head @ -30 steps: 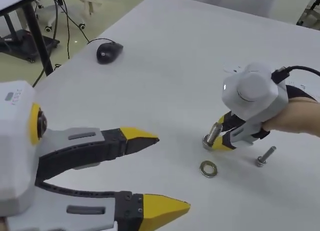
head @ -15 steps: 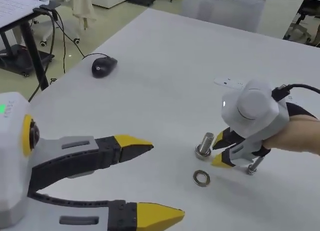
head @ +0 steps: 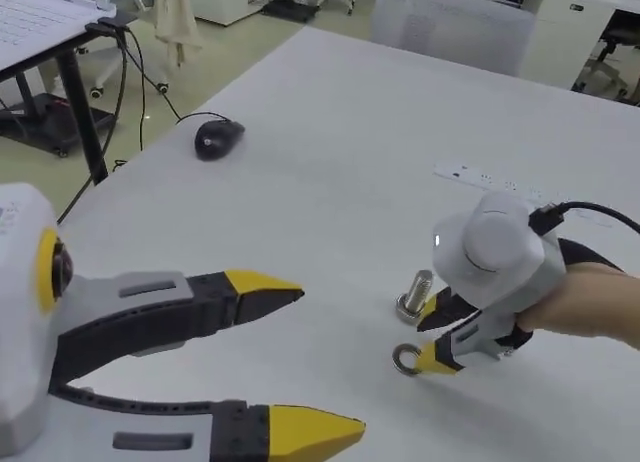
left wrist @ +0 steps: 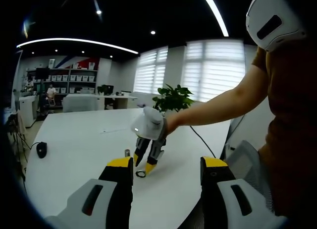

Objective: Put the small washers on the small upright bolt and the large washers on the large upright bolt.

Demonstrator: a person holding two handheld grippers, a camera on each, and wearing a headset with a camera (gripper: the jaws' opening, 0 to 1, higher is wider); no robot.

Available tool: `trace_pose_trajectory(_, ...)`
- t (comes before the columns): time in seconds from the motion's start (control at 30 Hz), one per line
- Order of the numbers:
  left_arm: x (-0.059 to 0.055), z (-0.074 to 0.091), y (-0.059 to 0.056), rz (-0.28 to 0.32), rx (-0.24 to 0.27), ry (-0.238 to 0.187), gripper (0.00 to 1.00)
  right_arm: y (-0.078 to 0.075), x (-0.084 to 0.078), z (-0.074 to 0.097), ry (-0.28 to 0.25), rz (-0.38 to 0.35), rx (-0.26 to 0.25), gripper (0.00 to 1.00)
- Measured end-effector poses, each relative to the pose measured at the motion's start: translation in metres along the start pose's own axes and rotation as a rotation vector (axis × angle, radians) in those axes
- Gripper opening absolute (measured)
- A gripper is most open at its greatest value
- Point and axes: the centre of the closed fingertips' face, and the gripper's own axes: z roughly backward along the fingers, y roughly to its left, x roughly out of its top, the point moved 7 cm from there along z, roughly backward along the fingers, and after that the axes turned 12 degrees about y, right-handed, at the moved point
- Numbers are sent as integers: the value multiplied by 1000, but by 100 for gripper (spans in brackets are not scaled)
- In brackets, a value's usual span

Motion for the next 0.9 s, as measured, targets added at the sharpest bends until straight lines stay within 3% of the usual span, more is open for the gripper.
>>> trace_pose_trajectory(0.37,-4,0,0,15,7,1,54,5,0,-10,7,-17,12,33)
trace_pose_trajectory(0.9,-3,-3,0,18,1,0,53,5,0,-11,-2,-40,42,29)
